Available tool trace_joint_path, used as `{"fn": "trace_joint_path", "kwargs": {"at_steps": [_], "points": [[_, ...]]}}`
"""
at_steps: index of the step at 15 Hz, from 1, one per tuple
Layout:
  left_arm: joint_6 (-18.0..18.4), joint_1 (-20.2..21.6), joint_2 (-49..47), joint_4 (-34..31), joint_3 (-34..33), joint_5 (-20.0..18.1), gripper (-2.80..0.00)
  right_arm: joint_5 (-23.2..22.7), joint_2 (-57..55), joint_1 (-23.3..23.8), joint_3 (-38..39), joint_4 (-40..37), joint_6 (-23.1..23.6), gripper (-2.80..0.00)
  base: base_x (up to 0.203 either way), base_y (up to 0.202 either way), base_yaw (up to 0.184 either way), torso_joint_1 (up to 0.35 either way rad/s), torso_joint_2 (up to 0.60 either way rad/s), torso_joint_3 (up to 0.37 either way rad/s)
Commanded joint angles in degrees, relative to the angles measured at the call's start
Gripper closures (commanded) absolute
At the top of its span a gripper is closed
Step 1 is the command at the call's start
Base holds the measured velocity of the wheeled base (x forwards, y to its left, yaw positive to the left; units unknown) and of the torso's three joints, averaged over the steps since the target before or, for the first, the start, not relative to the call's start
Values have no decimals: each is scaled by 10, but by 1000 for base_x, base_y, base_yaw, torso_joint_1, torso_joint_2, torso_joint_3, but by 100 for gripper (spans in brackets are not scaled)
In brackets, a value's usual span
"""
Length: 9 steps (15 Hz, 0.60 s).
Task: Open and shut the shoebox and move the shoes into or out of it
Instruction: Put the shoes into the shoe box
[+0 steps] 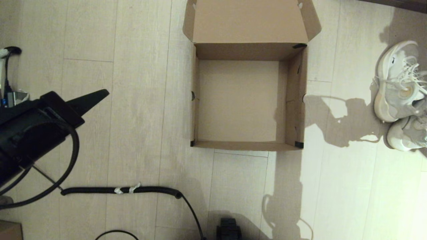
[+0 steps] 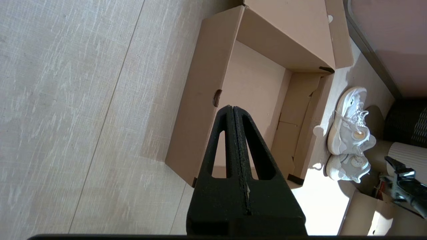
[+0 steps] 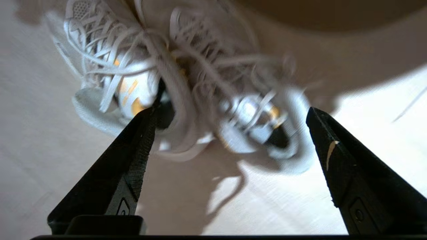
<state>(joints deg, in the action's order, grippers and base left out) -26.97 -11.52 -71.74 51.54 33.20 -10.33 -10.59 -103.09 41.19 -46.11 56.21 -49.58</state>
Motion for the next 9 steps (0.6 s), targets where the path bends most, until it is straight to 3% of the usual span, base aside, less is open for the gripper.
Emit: {"fn": "trace_joint_path", "kwargs": {"at_steps": [1, 7, 9], "points": [[4, 0, -1, 3, -5, 0, 0, -13, -35, -8, -6, 7, -45, -280, 0, 0, 0, 0, 0, 0], [14, 0, 0, 3, -18, 0, 0, -11, -131, -48, -72, 43, -41, -280, 0, 0, 0, 0, 0, 0], [14, 0, 8, 3, -28, 0, 0, -6, -173, -62, -121, 44, -12, -280, 0, 0, 0, 0, 0, 0]]}}
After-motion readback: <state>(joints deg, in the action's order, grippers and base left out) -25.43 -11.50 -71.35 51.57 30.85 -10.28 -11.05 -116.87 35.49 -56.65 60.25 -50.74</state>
